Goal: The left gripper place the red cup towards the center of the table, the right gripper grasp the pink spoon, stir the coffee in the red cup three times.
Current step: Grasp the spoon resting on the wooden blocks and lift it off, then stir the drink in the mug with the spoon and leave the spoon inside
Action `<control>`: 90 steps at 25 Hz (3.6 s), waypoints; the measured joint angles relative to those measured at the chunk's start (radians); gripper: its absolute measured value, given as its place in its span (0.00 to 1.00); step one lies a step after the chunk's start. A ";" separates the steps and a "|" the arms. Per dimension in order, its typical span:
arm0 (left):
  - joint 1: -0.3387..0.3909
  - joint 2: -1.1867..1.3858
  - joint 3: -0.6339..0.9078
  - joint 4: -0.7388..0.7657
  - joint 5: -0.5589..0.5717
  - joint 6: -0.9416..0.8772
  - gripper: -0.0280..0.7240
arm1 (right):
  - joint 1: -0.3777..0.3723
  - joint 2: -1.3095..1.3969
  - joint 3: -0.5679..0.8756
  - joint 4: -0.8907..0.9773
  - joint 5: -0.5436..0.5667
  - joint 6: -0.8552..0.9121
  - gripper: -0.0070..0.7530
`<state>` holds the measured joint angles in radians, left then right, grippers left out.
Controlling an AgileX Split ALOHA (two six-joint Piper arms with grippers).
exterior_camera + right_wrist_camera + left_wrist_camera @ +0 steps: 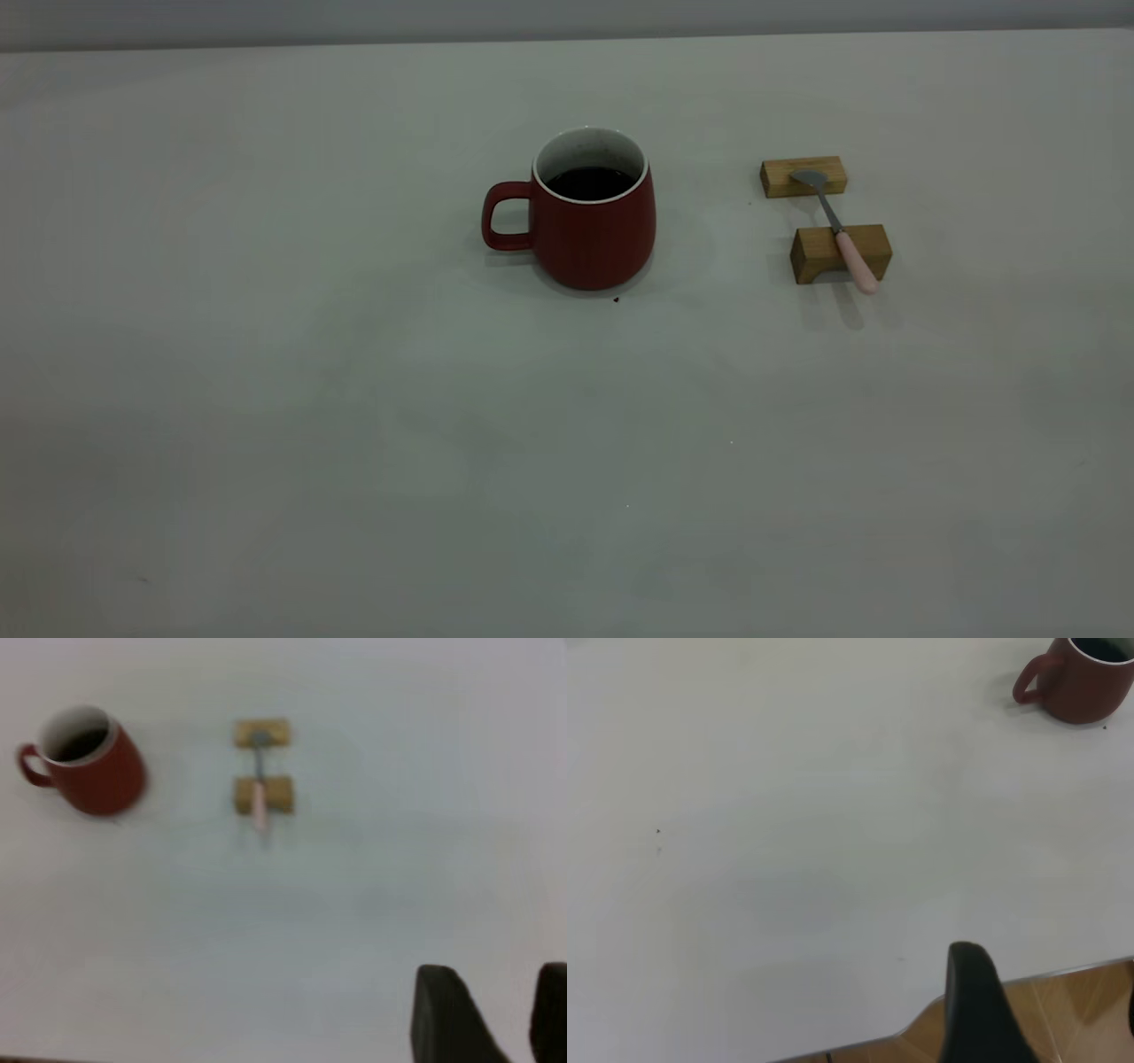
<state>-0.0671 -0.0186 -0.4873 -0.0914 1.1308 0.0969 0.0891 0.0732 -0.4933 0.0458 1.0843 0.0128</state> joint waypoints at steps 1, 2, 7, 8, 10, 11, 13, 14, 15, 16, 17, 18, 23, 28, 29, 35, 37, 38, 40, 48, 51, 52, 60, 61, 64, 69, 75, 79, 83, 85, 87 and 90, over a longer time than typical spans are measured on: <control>0.000 0.000 0.000 0.000 0.000 0.000 0.68 | 0.000 0.036 -0.016 0.022 -0.031 -0.013 0.43; 0.000 0.000 0.000 0.000 0.000 0.000 0.68 | 0.000 0.072 -0.033 0.039 -0.064 -0.039 0.49; 0.000 0.000 0.000 0.000 0.000 -0.001 0.68 | 0.000 0.354 -0.088 0.104 -0.177 -0.095 0.73; 0.000 0.000 0.000 0.000 0.000 -0.001 0.68 | 0.000 0.419 -0.095 0.121 -0.195 -0.097 0.76; 0.000 0.000 0.000 0.000 0.000 -0.001 0.68 | 0.000 0.542 -0.112 0.155 -0.227 -0.107 0.77; 0.000 0.000 0.000 0.000 0.000 -0.001 0.68 | 0.000 0.608 -0.119 0.176 -0.241 -0.121 0.77; 0.000 0.000 0.000 0.000 0.000 -0.001 0.68 | 0.000 0.732 -0.136 0.223 -0.281 -0.159 0.77; 0.000 0.000 0.000 0.000 0.000 -0.001 0.68 | 0.000 0.800 -0.142 0.255 -0.302 -0.184 0.77; 0.000 0.000 0.000 0.000 0.000 -0.001 0.68 | 0.000 0.868 -0.150 0.292 -0.330 -0.207 0.77; 0.000 0.000 0.000 0.000 0.000 -0.001 0.68 | 0.000 0.936 -0.157 0.325 -0.358 -0.237 0.77; 0.000 0.000 0.000 0.000 0.000 -0.001 0.68 | 0.000 0.992 -0.167 0.368 -0.385 -0.278 0.77; 0.000 0.000 0.000 0.000 0.000 -0.001 0.68 | 0.000 1.058 -0.176 0.411 -0.407 -0.323 0.77; 0.000 0.000 0.000 0.000 0.000 -0.001 0.68 | 0.000 1.358 -0.255 0.564 -0.481 -0.492 0.77; 0.000 0.000 0.000 0.000 0.000 -0.001 0.68 | 0.000 1.606 -0.369 0.598 -0.498 -0.524 0.77; 0.000 0.000 0.000 0.000 0.000 -0.001 0.68 | 0.002 1.654 -0.394 0.598 -0.498 -0.524 0.77; 0.000 0.000 0.000 0.000 0.000 -0.001 0.68 | 0.062 1.897 -0.551 0.593 -0.495 -0.536 0.77; 0.000 0.000 0.000 0.000 0.000 -0.001 0.68 | 0.082 1.970 -0.609 0.575 -0.495 -0.515 0.77; 0.000 0.000 0.000 0.000 0.000 -0.001 0.68 | 0.091 1.999 -0.643 0.559 -0.495 -0.496 0.77; 0.000 0.000 0.000 0.000 0.000 -0.001 0.68 | 0.103 2.063 -0.700 0.504 -0.491 -0.443 0.77; 0.000 0.000 0.000 0.000 0.000 -0.001 0.68 | 0.111 2.199 -0.848 0.291 -0.465 -0.250 0.77; 0.000 0.000 0.000 0.000 0.000 -0.001 0.68 | 0.111 2.237 -0.871 0.275 -0.464 -0.248 0.77; 0.000 0.000 0.000 0.000 0.000 -0.001 0.68 | 0.111 2.248 -0.876 0.270 -0.464 -0.245 0.77; 0.000 0.000 0.000 0.000 0.000 -0.001 0.68 | 0.111 2.319 -0.885 0.263 -0.496 -0.242 0.77; 0.000 0.000 0.000 0.000 0.000 -0.001 0.68 | 0.111 2.328 -0.885 0.263 -0.503 -0.242 0.77; 0.000 0.000 0.000 0.000 0.000 -0.001 0.68 | 0.111 2.341 -0.885 0.255 -0.521 -0.242 0.73; 0.000 0.000 0.000 0.000 0.000 -0.001 0.68 | 0.111 2.342 -0.885 0.248 -0.527 -0.242 0.35; 0.000 0.000 0.000 0.000 0.000 -0.001 0.68 | 0.111 2.277 -0.885 0.251 -0.455 -0.241 0.17; 0.000 0.000 0.000 0.000 0.000 -0.001 0.68 | 0.111 2.169 -0.885 0.360 -0.269 -0.237 0.17; 0.000 0.000 0.000 0.000 0.000 -0.001 0.68 | 0.111 2.082 -0.885 0.604 -0.082 -0.233 0.17; 0.000 0.000 0.000 0.000 0.000 -0.001 0.68 | 0.111 2.067 -0.885 0.762 -0.014 -0.232 0.17; 0.000 0.000 0.000 0.000 0.000 -0.001 0.68 | 0.113 2.067 -0.885 0.929 0.013 -0.233 0.17; 0.000 0.000 0.000 0.000 0.000 -0.001 0.68 | 0.129 2.069 -0.885 1.122 0.014 -0.233 0.17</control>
<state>-0.0671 -0.0186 -0.4873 -0.0914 1.1308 0.0959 0.2178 2.1422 -1.3782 1.1682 1.0984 -0.2201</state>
